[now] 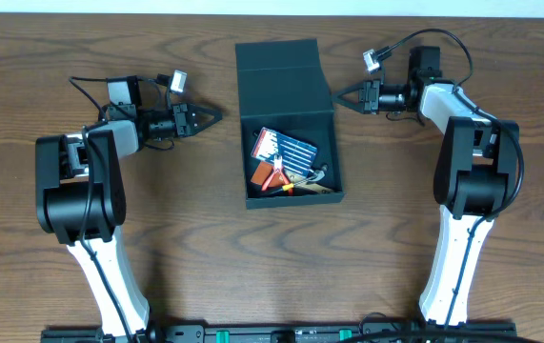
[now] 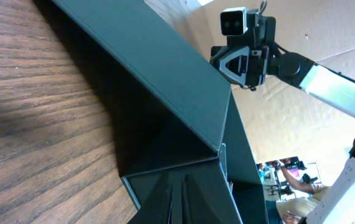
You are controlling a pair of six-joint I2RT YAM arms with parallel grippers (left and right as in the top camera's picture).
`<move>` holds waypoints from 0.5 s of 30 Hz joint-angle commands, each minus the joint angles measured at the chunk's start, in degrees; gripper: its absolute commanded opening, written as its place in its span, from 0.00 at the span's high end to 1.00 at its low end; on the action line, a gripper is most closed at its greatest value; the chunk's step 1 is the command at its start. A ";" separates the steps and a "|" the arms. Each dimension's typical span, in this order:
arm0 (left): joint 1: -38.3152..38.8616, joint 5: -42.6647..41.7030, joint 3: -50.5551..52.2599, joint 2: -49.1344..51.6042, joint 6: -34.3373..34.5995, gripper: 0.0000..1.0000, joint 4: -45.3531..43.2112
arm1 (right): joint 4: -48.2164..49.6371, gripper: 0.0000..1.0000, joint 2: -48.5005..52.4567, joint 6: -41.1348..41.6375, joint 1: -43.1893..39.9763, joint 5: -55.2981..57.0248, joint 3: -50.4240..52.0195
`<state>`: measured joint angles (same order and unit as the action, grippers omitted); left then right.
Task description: Pack container
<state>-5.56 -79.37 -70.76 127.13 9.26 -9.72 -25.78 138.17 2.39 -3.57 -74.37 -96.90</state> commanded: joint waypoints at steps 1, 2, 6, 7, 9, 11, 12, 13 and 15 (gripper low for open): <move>-0.13 1.51 -0.74 0.87 1.51 0.94 -0.24 | -1.29 0.99 0.50 3.63 0.13 4.35 0.13; -0.13 2.05 -0.74 0.87 1.81 0.94 -0.26 | -1.97 0.99 0.50 3.85 0.13 5.57 0.13; -0.13 3.98 -0.74 0.87 2.49 0.94 -0.24 | -4.96 0.99 0.50 4.52 0.13 11.34 0.13; -0.13 4.63 -0.74 0.87 2.73 0.94 -0.26 | -5.44 0.99 0.50 4.94 0.13 12.74 0.13; -0.13 5.49 -0.74 0.90 3.13 0.94 -0.26 | -5.60 0.99 0.50 5.77 0.13 14.23 0.13; -0.13 5.35 -0.74 1.01 3.10 0.94 -0.26 | -4.98 0.99 0.50 5.75 0.26 14.14 0.13; -0.13 5.18 -0.74 1.05 3.10 0.94 -0.28 | -4.74 0.99 0.50 5.73 0.35 13.90 0.13; -0.11 4.96 -0.74 1.14 3.08 0.94 -0.39 | -4.42 0.99 0.50 5.73 0.50 13.64 0.13; -0.07 3.63 -0.74 1.51 3.10 0.95 -1.70 | -3.61 0.99 0.61 5.73 0.90 12.59 0.13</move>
<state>-5.56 -74.83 -70.76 127.20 12.14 -10.52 -30.00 138.30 7.31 -3.53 -61.43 -96.90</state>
